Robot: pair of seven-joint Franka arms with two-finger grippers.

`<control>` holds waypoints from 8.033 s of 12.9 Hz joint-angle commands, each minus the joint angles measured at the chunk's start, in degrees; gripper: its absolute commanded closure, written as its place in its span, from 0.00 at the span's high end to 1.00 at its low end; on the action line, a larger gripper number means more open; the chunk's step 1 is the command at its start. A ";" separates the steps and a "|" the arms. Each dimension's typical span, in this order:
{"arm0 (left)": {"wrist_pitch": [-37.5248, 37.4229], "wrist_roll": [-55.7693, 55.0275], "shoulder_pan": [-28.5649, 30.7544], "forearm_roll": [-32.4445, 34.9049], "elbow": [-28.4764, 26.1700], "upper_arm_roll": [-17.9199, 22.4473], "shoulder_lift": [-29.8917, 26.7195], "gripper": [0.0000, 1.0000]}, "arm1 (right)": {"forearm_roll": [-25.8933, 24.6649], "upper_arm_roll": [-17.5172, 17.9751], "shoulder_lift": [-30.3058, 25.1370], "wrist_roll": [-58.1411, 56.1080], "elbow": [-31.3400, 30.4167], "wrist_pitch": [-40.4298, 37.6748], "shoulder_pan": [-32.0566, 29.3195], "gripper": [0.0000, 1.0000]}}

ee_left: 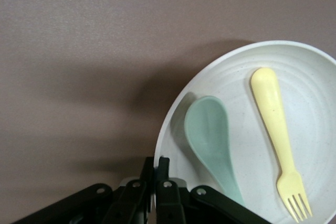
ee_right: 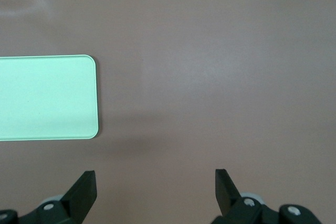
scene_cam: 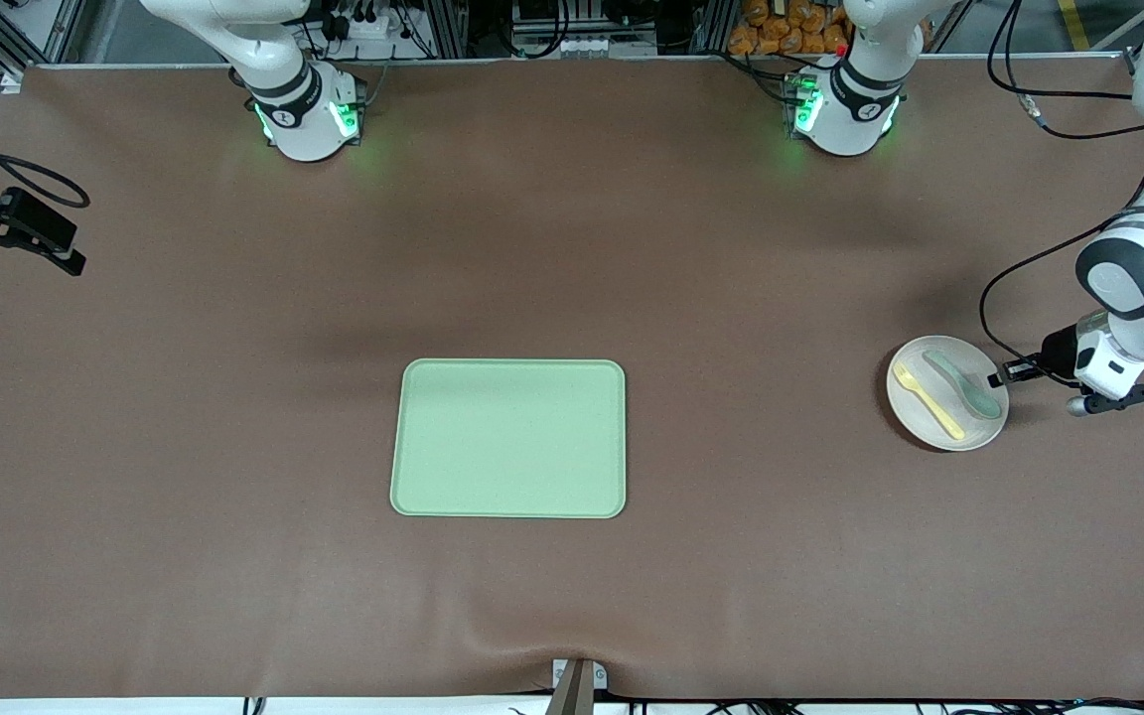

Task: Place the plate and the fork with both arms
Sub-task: 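Close the left gripper on the white plate's rim, then slide the plate with the left gripper onto the green tray, then release the plate and withdraw the left gripper while the right gripper reaches, then lower the right gripper over the plate and grasp the yellow fork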

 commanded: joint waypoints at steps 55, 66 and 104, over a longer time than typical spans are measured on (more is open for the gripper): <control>-38.89 -37.87 -34.19 11.87 40.76 0.34 -8.34 1.00 | 0.60 0.19 14.48 -0.88 0.86 5.92 10.60 1.00; -47.88 -31.36 -25.65 14.52 28.40 0.08 -29.00 1.00 | 3.15 0.10 33.89 1.14 5.24 29.04 27.48 1.00; -52.27 -31.54 -25.30 19.36 27.23 -1.77 -31.57 1.00 | -3.36 -0.43 51.93 6.68 8.51 43.20 36.72 0.23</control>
